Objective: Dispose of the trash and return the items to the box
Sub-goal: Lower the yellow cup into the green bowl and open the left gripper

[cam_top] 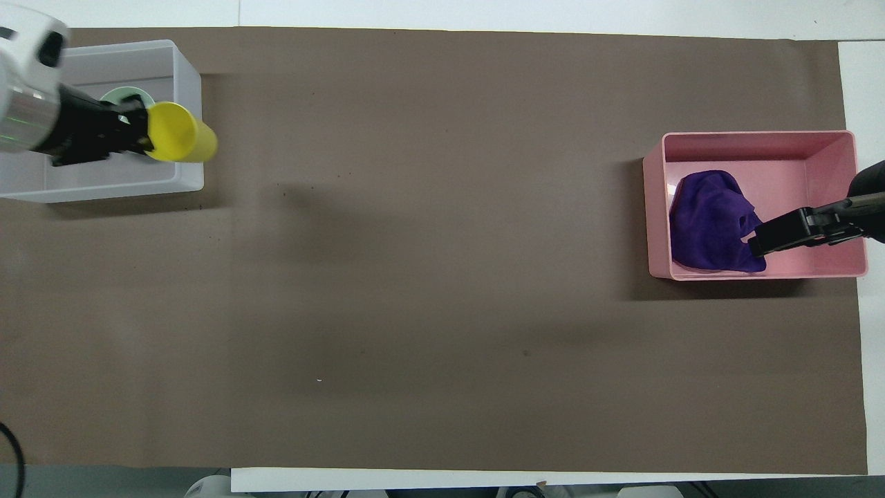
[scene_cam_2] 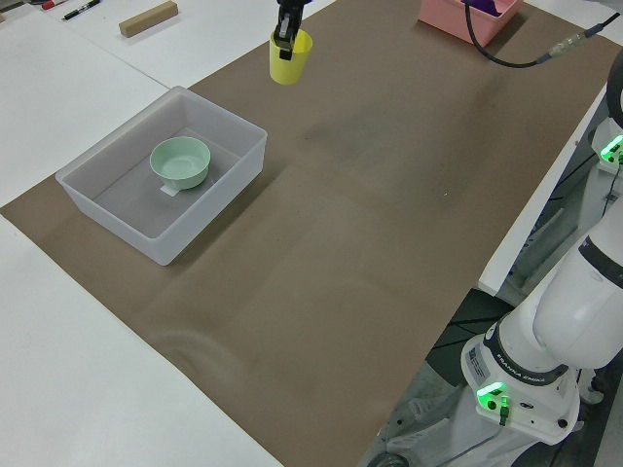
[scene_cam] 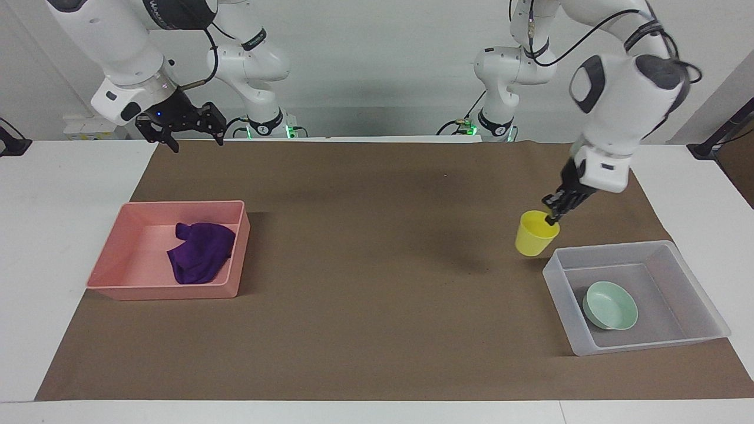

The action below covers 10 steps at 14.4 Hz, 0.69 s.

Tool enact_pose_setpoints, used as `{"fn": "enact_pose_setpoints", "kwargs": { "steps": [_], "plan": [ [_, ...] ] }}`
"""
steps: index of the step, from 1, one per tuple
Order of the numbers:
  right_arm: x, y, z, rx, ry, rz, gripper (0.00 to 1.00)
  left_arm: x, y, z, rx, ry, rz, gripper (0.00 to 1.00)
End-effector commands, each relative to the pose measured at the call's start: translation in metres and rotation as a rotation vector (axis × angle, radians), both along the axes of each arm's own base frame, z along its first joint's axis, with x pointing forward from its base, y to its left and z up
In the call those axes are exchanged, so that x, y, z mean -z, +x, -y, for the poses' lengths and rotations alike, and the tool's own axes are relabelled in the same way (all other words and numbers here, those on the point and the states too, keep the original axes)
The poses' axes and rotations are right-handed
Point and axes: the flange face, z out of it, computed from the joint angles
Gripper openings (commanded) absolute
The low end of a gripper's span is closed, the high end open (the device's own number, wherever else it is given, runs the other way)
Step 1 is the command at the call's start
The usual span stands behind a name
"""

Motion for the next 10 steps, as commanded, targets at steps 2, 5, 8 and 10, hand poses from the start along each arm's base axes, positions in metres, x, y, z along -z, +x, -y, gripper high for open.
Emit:
{"fn": "enact_pose_setpoints", "kwargs": {
  "steps": [2, 5, 8, 10],
  "plan": [
    [0.004, -0.003, 0.001, 0.005, -0.015, 0.014, 0.99, 0.009, 0.072, -0.105, -0.148, 0.020, 0.001, 0.00],
    [0.004, -0.003, 0.002, 0.004, -0.017, 0.013, 0.99, 0.055, 0.103, -0.139, -0.197, 0.017, -0.018, 0.00],
    [0.004, -0.003, 0.002, 0.008, -0.019, 0.016, 0.99, 0.114, 0.107, -0.149, -0.224, 0.019, -0.037, 0.00],
    [0.004, -0.003, 0.002, 0.007, -0.025, 0.016, 0.99, 0.149, 0.097, -0.147, -0.226, 0.015, -0.074, 0.00]
  ]
}}
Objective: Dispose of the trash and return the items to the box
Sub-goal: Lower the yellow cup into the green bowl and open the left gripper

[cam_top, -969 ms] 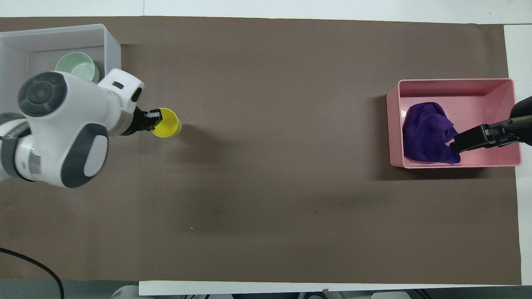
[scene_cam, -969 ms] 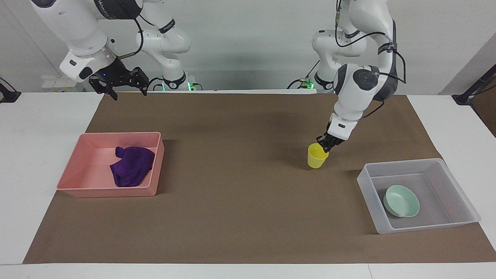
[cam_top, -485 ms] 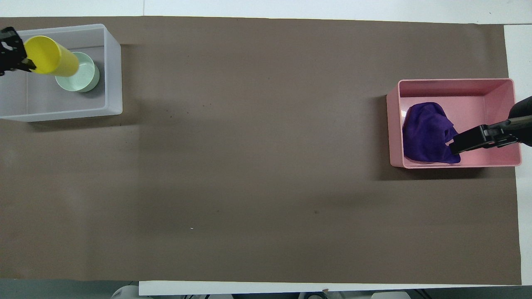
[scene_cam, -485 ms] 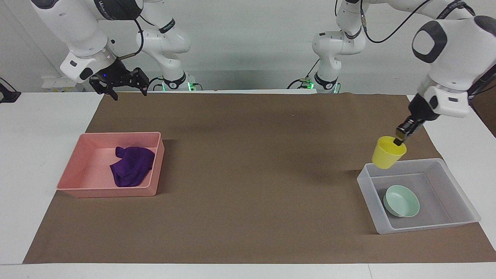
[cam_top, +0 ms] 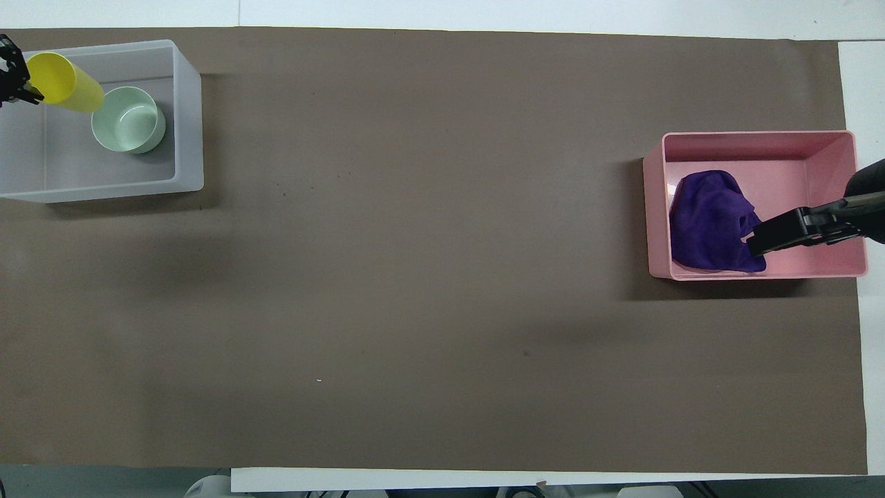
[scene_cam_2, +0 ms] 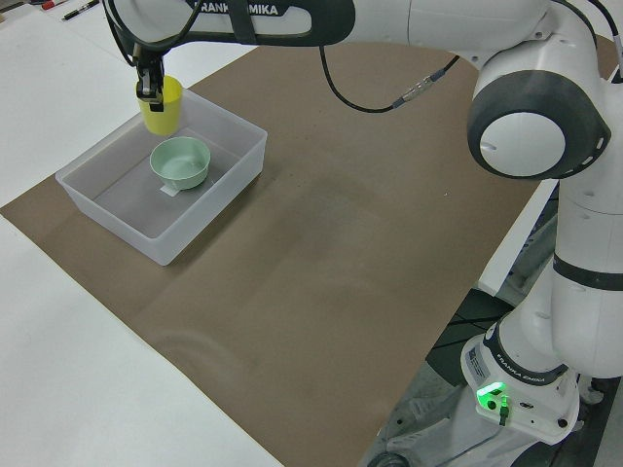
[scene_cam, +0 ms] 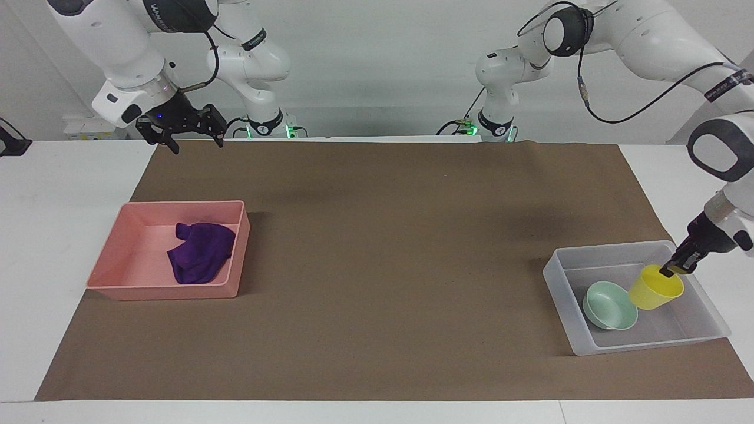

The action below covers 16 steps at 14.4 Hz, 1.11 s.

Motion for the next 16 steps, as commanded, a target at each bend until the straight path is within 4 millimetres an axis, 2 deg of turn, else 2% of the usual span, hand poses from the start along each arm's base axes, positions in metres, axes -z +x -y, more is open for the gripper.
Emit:
{"fn": "enact_pose_setpoints", "kwargs": {
  "steps": [1, 3, 4, 5, 6, 7, 8, 10, 12, 16],
  "plan": [
    [0.001, -0.004, 0.002, 0.007, -0.019, 0.013, 0.99, 0.033, -0.017, 0.007, -0.007, 0.002, -0.022, 0.00],
    [0.001, -0.004, 0.003, 0.007, -0.024, 0.012, 0.99, 0.068, -0.024, 0.018, 0.004, 0.008, -0.009, 0.00],
    [0.000, -0.005, 0.004, 0.005, -0.026, 0.012, 0.99, 0.076, -0.028, 0.027, 0.022, 0.009, -0.012, 0.00],
    [0.000, -0.005, 0.006, 0.010, -0.026, 0.012, 0.99, 0.075, -0.031, 0.026, 0.036, 0.014, -0.021, 0.12],
    [0.001, -0.004, 0.007, 0.011, -0.026, 0.010, 0.99, 0.073, -0.030, 0.024, 0.050, 0.014, -0.023, 0.68],
    [0.000, -0.004, 0.005, 0.008, -0.027, 0.013, 0.99, 0.068, -0.030, 0.025, 0.070, 0.015, -0.027, 0.93],
    [0.000, -0.004, 0.004, 0.007, -0.028, 0.015, 0.99, 0.052, -0.033, 0.028, 0.094, 0.018, -0.025, 1.00],
    [0.000, -0.002, 0.004, 0.007, -0.028, 0.030, 0.99, 0.004, -0.038, 0.038, 0.158, 0.032, 0.004, 1.00],
    [0.000, -0.003, 0.004, 0.005, -0.028, 0.026, 0.99, -0.044, -0.053, 0.073, 0.312, 0.120, 0.016, 1.00],
    [0.000, -0.002, 0.007, 0.010, -0.027, 0.027, 0.99, -0.122, -0.107, 0.099, 0.423, 0.115, -0.046, 1.00]
  ]
}}
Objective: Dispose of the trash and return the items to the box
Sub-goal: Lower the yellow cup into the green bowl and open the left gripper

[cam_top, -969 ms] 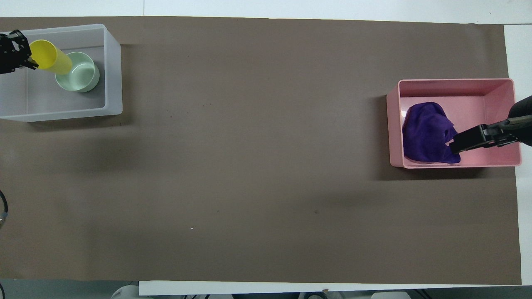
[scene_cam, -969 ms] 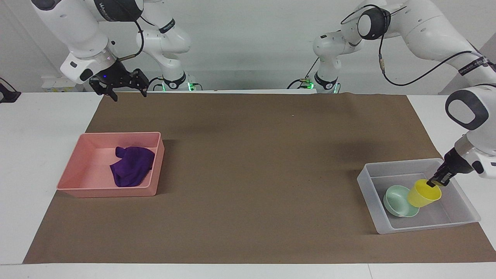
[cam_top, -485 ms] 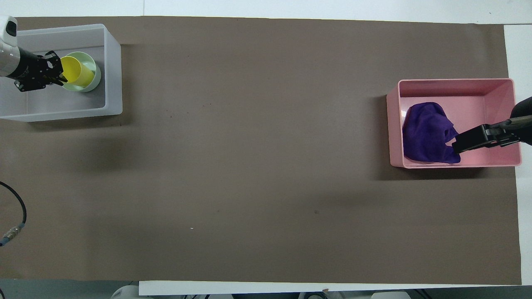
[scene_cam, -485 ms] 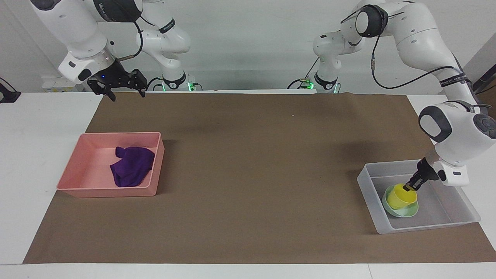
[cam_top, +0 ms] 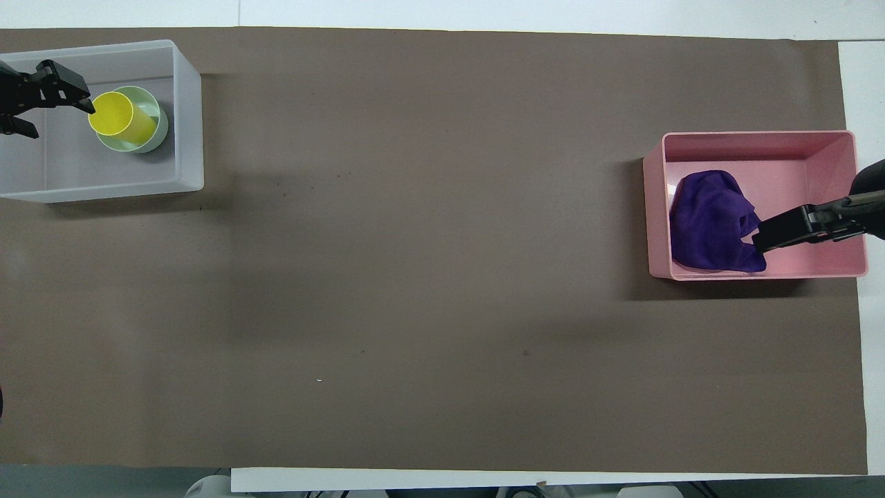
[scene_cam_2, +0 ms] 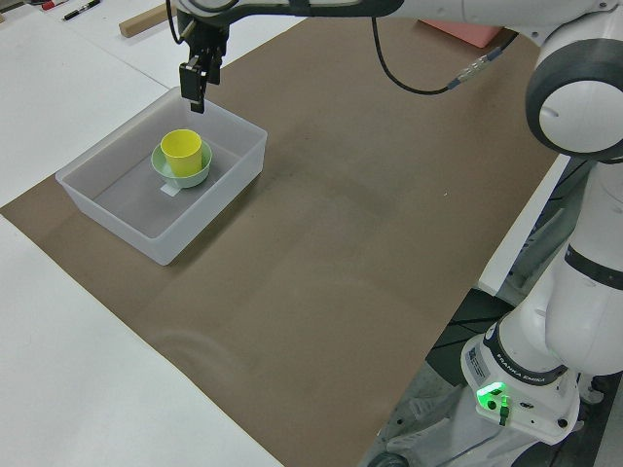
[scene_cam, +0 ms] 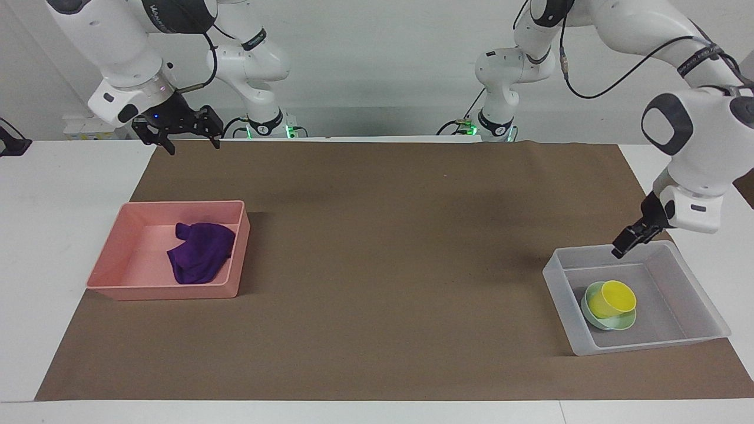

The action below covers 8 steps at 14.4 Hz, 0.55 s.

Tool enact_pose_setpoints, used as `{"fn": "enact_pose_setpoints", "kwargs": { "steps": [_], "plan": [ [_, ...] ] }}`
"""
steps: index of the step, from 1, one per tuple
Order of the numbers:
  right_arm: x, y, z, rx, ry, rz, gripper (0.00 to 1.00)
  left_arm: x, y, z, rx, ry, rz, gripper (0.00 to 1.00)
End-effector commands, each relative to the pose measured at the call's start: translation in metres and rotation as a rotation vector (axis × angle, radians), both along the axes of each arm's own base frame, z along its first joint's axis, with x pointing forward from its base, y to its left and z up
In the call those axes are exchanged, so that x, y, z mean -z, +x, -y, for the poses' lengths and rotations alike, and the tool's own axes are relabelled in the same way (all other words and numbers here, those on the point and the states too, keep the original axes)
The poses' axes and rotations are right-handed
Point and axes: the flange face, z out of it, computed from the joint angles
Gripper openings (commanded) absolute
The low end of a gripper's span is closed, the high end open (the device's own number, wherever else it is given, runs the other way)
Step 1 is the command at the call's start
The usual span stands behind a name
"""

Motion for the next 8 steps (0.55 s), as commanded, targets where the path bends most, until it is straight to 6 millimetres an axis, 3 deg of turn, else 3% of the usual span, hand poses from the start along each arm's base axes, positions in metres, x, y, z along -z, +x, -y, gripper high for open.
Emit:
{"fn": "enact_pose_setpoints", "kwargs": {
  "steps": [1, 3, 6, 8],
  "plan": [
    [0.001, -0.004, 0.003, 0.007, -0.011, 0.015, 0.99, -0.048, -0.046, 0.008, 0.129, 0.023, -0.050, 1.00],
    [0.001, -0.004, 0.004, 0.010, -0.012, 0.014, 0.99, -0.080, -0.075, 0.015, 0.237, 0.025, -0.059, 1.00],
    [0.001, -0.004, 0.007, 0.016, -0.010, 0.015, 0.99, -0.090, -0.090, 0.036, 0.285, 0.026, -0.090, 1.00],
    [0.000, -0.001, 0.008, 0.022, -0.006, 0.029, 0.99, -0.090, -0.091, 0.036, 0.287, 0.015, -0.099, 1.00]
  ]
}}
